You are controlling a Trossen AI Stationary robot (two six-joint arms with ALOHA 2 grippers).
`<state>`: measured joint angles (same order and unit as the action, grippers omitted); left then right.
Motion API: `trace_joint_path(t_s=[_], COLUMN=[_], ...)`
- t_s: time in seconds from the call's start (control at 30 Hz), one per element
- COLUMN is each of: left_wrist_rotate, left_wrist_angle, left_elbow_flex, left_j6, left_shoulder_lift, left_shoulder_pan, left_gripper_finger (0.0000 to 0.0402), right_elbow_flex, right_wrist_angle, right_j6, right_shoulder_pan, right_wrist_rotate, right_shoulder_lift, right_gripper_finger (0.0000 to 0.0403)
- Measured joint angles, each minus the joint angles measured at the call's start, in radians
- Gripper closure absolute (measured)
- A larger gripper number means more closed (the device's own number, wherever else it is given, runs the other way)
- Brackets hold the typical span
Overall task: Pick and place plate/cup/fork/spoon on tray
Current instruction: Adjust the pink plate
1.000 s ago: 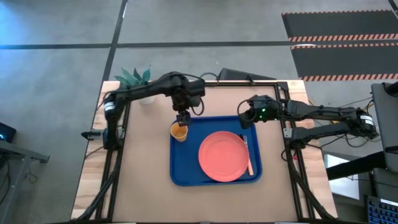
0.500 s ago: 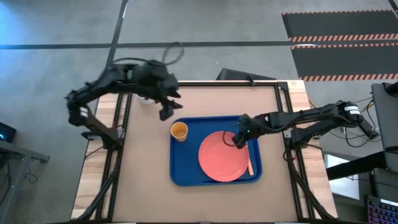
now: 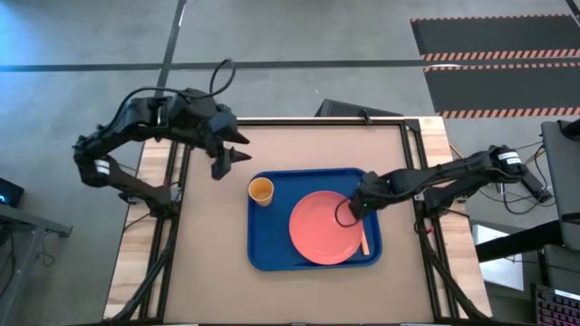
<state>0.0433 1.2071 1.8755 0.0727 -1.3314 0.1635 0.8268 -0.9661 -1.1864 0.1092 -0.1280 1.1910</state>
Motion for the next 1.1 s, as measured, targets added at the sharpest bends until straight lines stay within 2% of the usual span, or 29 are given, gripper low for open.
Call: trace_joint_path(t_s=[0.27,0.47,0.7,1.1], left_wrist_rotate=[0.000,0.000,0.000,0.000], left_wrist_angle=[-0.041,-0.080,-0.077,-0.067], left_elbow_flex=[-0.101,-0.118,-0.119,-0.133], left_j6=[0.000,-0.001,-0.001,-0.009], left_shoulder_lift=[0.057,0.102,0.141,0.153], left_shoulder_pan=[0.000,0.000,0.000,0.000], left_gripper_finger=[0.0207,0.0207,0.0207,0.0207], right_elbow_flex=[0.002,0.030,0.101,0.255], right_wrist_angle=[0.005,0.006,0.005,-0.001], right_j6=[-0.167,-0.240,-0.234,-0.174], right_shoulder_pan=[0.121,0.175,0.181,0.179], right_wrist_rotate=[0.001,0.001,-0.009,-0.089], right_shoulder_lift=[0.099,0.177,0.261,0.374], right_gripper_finger=[0.0394,0.0394,0.0394,0.0394])
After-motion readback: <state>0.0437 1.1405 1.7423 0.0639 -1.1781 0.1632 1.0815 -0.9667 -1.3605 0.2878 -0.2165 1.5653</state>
